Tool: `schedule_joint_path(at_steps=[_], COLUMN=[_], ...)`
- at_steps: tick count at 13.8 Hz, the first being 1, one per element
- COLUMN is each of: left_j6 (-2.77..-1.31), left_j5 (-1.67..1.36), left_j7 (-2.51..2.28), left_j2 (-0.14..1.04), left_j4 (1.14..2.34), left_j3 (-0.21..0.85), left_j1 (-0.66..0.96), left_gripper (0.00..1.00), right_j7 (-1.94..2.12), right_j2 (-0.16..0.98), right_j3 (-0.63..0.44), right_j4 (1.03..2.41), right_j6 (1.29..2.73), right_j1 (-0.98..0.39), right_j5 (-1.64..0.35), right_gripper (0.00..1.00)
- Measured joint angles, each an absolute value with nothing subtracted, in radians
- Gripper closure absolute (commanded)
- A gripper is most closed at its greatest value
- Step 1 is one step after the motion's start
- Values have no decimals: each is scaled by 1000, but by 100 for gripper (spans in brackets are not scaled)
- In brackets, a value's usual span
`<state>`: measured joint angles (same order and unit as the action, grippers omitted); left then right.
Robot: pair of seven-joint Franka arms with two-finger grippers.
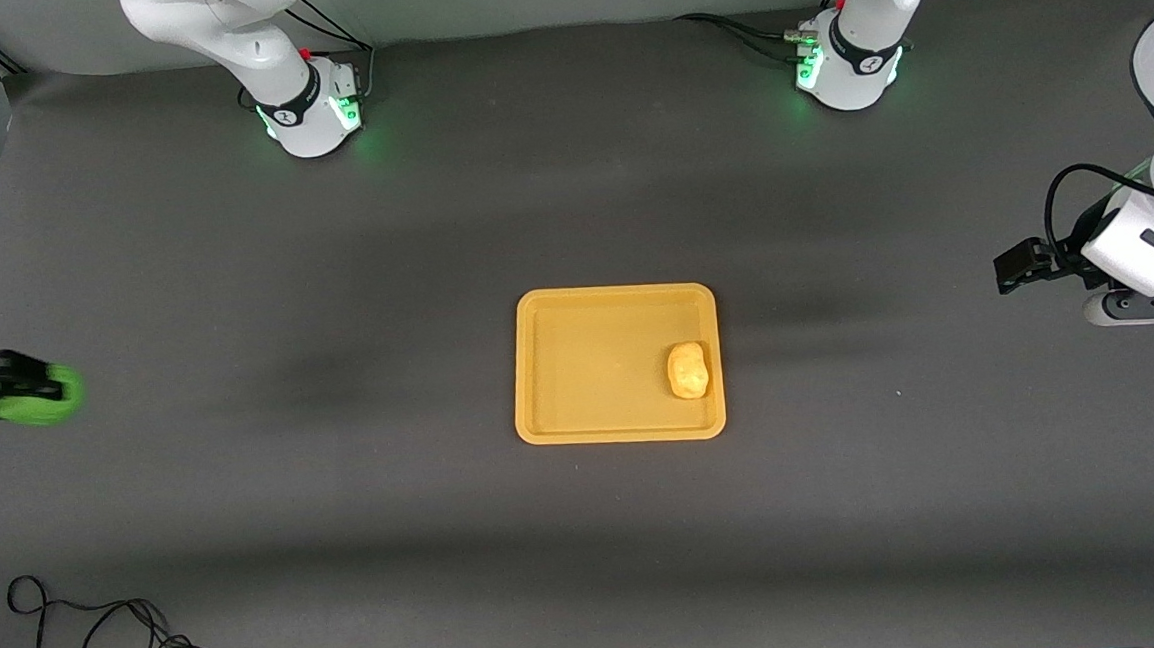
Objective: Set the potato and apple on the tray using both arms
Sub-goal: 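Carry the apple with the right gripper onto the tray beside the potato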
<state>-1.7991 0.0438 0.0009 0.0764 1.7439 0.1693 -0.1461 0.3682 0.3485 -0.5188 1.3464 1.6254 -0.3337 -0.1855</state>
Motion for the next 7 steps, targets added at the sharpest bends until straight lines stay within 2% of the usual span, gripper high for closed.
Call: schedule_joint_path(at_steps=[4,7], left_j6=[-1810,-1812], left_j5=[44,44], left_j7=[1,2], left_j2=[77,78], left_j4=[1745,1746], left_j3=[171,171], left_j1=[-146,-147], left_gripper=[0,0], right_j7=[-42,-381], right_j2=[376,450], right_j3=[-513,-493], right_j4=[1306,1248], right_j6=[1623,1625], right_j1=[-625,-821], right_j5=[-180,-180], right_gripper=[65,65])
